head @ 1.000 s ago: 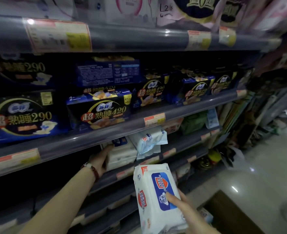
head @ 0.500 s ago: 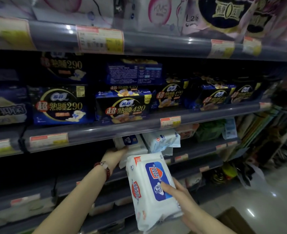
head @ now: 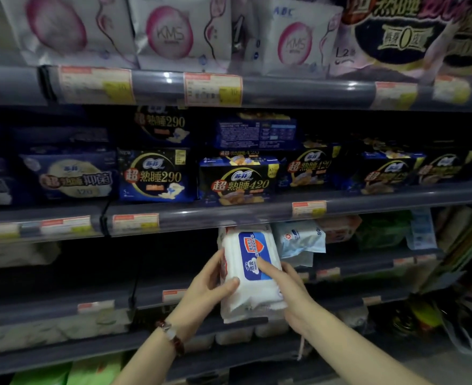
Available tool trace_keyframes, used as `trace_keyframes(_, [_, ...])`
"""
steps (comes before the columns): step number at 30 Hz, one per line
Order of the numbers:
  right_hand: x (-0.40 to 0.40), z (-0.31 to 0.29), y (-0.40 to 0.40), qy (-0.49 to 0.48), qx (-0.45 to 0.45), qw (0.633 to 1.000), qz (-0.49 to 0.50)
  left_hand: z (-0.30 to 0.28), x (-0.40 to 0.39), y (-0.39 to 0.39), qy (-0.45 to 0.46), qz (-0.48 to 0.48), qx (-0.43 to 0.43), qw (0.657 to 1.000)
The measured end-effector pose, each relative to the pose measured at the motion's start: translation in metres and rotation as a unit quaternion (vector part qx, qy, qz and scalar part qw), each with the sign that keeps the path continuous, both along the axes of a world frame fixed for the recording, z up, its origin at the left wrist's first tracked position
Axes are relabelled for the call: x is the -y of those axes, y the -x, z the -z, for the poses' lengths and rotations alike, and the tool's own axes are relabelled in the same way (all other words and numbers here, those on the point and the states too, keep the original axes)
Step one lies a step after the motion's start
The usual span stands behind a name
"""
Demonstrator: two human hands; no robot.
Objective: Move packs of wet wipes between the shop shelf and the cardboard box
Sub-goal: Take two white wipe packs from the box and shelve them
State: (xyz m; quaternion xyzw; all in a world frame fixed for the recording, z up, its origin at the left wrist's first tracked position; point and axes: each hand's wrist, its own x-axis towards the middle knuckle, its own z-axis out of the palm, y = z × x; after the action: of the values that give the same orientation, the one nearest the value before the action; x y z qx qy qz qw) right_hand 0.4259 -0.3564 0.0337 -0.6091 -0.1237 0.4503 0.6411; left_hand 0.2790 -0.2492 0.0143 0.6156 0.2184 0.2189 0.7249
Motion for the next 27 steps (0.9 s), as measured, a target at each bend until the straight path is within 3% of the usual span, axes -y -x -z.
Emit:
trace_keyframes(5, [-0.014, -0.010, -0.004, -0.056, -0.064, 0.996, -0.035, -0.005, -0.009, -0.011, -0.036, -0.008, -0.002, 0.999])
trace_keyframes(8, [-0.012, -0.015, -0.013, -0.072, -0.038, 0.993, -0.087, -0.006, -0.020, -0.018, 0.018, -0.071, 0.007, 0.997])
trace_keyframes(11, [-0.017, -0.014, -0.018, -0.019, 0.057, 0.994, -0.089, -0.009, -0.026, -0.030, 0.049, -0.097, 0.011, 0.994])
trace_keyframes(15, [-0.021, -0.011, -0.010, 0.004, 0.177, 0.984, -0.025, -0.017, -0.035, -0.041, -0.030, -0.104, -0.022, 0.994])
trace_keyframes(21, [-0.028, -0.005, -0.006, 0.049, 0.414, 0.904, 0.095, -0.021, -0.046, -0.052, -0.093, -0.092, -0.065, 0.989])
trace_keyframes(24, [-0.036, -0.013, -0.011, 0.070, 0.477, 0.869, 0.110, -0.017, -0.046, -0.066, -0.059, -0.119, -0.090, 0.987])
trace_keyframes(27, [-0.046, -0.013, -0.021, 0.103, 0.491, 0.857, 0.120, -0.019, -0.044, -0.082, 0.010, -0.148, -0.101, 0.984])
